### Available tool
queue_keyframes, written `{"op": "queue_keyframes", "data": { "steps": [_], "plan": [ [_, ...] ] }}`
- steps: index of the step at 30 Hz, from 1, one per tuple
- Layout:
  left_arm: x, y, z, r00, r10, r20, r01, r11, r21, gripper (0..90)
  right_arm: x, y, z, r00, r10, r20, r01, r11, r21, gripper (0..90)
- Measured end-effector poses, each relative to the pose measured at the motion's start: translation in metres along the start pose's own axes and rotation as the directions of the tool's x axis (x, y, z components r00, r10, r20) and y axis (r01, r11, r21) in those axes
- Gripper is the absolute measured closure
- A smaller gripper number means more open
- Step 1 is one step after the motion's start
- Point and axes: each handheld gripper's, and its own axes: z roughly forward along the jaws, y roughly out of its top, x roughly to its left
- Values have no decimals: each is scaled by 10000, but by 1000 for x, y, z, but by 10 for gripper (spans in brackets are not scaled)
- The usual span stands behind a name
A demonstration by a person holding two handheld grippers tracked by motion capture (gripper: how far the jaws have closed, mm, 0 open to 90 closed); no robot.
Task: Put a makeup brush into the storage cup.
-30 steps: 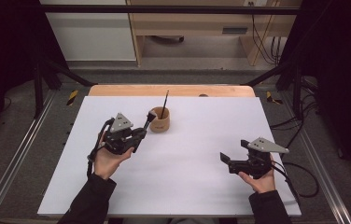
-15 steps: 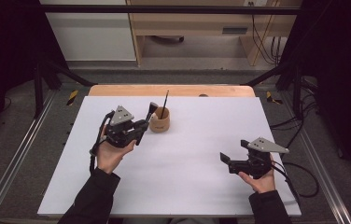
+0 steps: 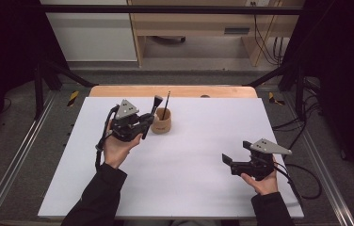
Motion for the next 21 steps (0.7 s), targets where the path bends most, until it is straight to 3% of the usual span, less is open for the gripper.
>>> {"op": "queue_keyframes", "data": {
  "steps": [21],
  "plan": [
    [6, 16, 23, 9995, -267, -178, 257, 9983, -528, 779, -1, 0, -1, 10000, 69, -5, -69, 10000, -56, 54]
  ]
}}
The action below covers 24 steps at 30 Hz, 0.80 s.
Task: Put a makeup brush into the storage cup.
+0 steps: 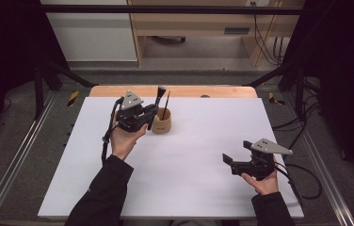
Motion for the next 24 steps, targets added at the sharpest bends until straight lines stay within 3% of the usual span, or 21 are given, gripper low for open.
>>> {"op": "queue_keyframes", "data": {
  "steps": [24],
  "plan": [
    [5, 12, 35, 9998, -90, -177, 89, 9999, -81, 779, -1, 0, -1, 10000, 68, -31, -68, 10000, -6, 53]
  ]
}}
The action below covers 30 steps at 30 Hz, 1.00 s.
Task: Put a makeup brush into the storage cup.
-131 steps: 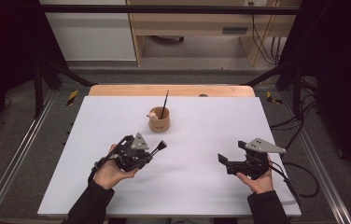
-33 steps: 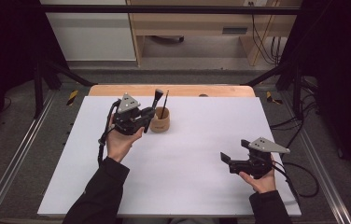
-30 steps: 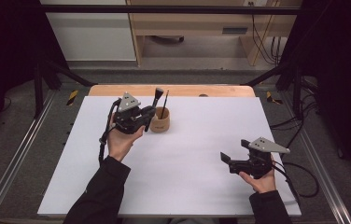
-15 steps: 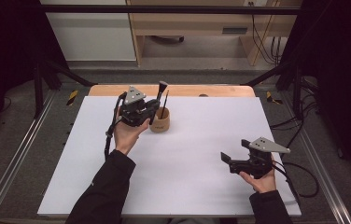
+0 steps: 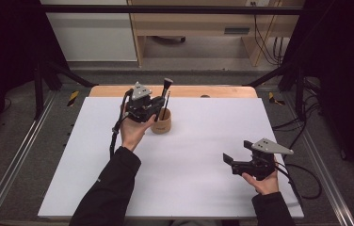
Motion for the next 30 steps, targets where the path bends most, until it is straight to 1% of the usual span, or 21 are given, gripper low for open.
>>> {"op": "queue_keyframes", "data": {
  "steps": [8, 11, 15, 18, 21, 26, 30],
  "plan": [
    [6, 2, 9, 9996, -240, -135, 239, 9996, -121, 779, 0, 0, 1, 10000, -4, -12, 4, 10000, -16, 53],
    [7, 2, 13, 9996, -186, -193, 184, 9998, -79, 779, 0, 0, 1, 10000, -35, 15, 35, 10000, -2, 53],
    [9, 3, 19, 9993, -212, -302, 210, 9998, -65, 779, 0, 0, 1, 10000, -13, 26, 13, 10000, 6, 53],
    [12, 4, 23, 9988, -309, -381, 304, 9994, -140, 779, 0, 0, 1, 10000, -4, 22, 4, 10000, -10, 53],
    [15, 4, 25, 9985, -398, -365, 390, 9990, -215, 779, 0, -1, 2, 10000, -70, 8, 70, 10000, 13, 53],
    [16, 4, 33, 9979, -424, -496, 411, 9988, -274, 779, -1, -1, 2, 10000, -57, 1, 57, 10000, 8, 53],
    [16, 1, 40, 9973, -408, -610, 391, 9988, -293, 779, -1, -1, 2, 10000, -40, 10, 40, 10000, 27, 53]
  ]
}}
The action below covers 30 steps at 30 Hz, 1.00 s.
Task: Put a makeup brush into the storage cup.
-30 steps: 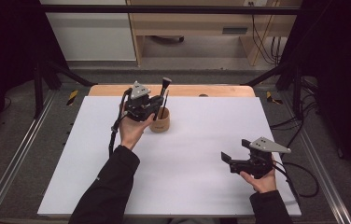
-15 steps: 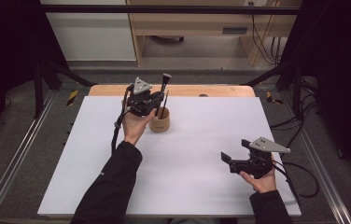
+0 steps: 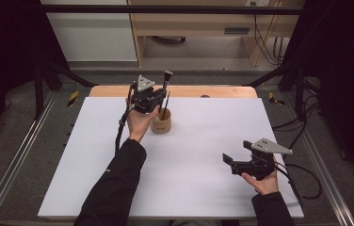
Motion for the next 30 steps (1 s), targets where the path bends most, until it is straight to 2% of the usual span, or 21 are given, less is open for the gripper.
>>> {"op": "queue_keyframes", "data": {
  "steps": [7, 30],
  "plan": [
    [0, -3, 6, 10000, -18, -47, 17, 10000, -56, 779, 0, 0, 1, 10000, 26, 5, -26, 10000, 24, 53],
    [2, -18, 24, 10000, -17, -19, 17, 9996, 281, 779, 1, 0, 2, 10000, 20, -28, -20, 10000, 37, 53]
  ]
}}
